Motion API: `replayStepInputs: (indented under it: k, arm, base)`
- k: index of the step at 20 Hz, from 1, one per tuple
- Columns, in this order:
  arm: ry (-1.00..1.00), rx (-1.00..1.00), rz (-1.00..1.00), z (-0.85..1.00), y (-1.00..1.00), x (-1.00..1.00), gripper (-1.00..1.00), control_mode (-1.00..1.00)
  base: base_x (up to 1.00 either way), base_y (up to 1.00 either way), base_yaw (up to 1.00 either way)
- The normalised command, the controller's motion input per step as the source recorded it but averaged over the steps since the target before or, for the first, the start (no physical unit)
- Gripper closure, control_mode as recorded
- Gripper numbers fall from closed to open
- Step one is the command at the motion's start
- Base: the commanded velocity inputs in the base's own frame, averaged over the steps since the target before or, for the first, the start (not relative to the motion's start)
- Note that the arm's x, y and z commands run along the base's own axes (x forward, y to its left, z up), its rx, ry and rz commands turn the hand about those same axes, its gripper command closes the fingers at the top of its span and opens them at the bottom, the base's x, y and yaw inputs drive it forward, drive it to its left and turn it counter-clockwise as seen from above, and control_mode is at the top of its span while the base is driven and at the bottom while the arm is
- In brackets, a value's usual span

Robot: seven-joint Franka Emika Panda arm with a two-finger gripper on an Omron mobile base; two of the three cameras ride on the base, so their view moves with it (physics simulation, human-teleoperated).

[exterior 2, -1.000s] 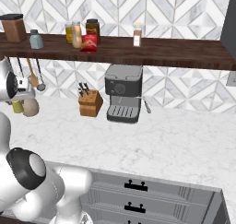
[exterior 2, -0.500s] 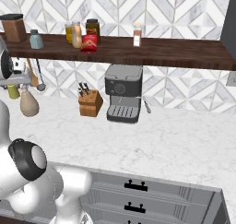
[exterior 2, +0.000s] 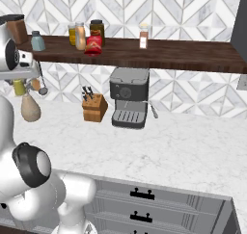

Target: Put the shaker and condiment bottle from the counter next to their counterparts in the cabinet.

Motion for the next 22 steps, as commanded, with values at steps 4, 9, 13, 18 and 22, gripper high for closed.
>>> replayStepInputs:
  k: [4, 9, 13, 18, 22]
  arm:
    - [-0.05, 0.02, 0.00, 0.23, -0.28, 0.00, 1.00, -1.00]
    - [-0.06, 0.01, 0.00, 0.24, -0.21, 0.00, 1.00, -1.00]
    - [-0.06, 0.00, 0.00, 0.26, -0.15, 0.00, 1.00, -1.00]
    - [-0.02, 0.02, 0.00, 0.26, -0.13, 0.00, 1.00, -1.00]
    - [-0.04, 0.01, 0.00, 0.29, -0.12, 0.00, 1.00, -1.00]
  base:
    - [0.00, 0.00, 0.00]
    - [0.00, 0.00, 0.00]
    - [0.00, 0.00, 0.00]
    - [0.00, 0.00, 0.00]
    - [0.00, 0.00, 0.00]
